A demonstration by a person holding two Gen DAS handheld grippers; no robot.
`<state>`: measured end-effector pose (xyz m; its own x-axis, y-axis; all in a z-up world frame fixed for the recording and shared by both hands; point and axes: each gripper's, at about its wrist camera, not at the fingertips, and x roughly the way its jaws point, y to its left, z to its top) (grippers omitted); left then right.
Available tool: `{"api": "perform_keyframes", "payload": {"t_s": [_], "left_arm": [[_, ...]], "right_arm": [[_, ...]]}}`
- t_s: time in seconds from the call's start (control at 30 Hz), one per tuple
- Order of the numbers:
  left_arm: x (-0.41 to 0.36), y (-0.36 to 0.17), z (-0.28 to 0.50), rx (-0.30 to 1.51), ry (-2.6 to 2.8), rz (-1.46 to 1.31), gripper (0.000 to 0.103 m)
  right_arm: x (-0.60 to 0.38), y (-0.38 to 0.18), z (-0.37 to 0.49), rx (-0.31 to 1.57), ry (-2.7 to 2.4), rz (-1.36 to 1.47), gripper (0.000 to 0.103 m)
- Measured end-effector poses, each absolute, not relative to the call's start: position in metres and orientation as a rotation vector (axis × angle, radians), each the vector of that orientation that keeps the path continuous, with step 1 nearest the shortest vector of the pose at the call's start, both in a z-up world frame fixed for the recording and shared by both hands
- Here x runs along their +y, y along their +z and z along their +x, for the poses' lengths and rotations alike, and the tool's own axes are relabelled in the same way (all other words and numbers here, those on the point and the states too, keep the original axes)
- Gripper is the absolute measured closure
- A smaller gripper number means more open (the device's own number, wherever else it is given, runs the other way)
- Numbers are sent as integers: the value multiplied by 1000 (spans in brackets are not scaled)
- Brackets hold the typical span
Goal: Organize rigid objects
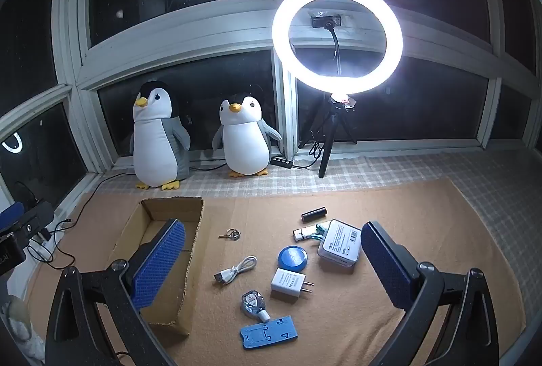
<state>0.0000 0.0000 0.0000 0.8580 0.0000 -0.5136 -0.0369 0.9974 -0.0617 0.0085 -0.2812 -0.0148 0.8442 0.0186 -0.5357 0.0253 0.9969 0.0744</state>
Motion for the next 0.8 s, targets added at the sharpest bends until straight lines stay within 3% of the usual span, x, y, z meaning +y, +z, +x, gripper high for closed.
{"api": "perform_keyframes", "payload": {"t_s": [0.8], "left_arm": [[1,-4,1,544,24,-64,0]], "right_arm": [[-282,-16,12,579,-5,79,0]]}}
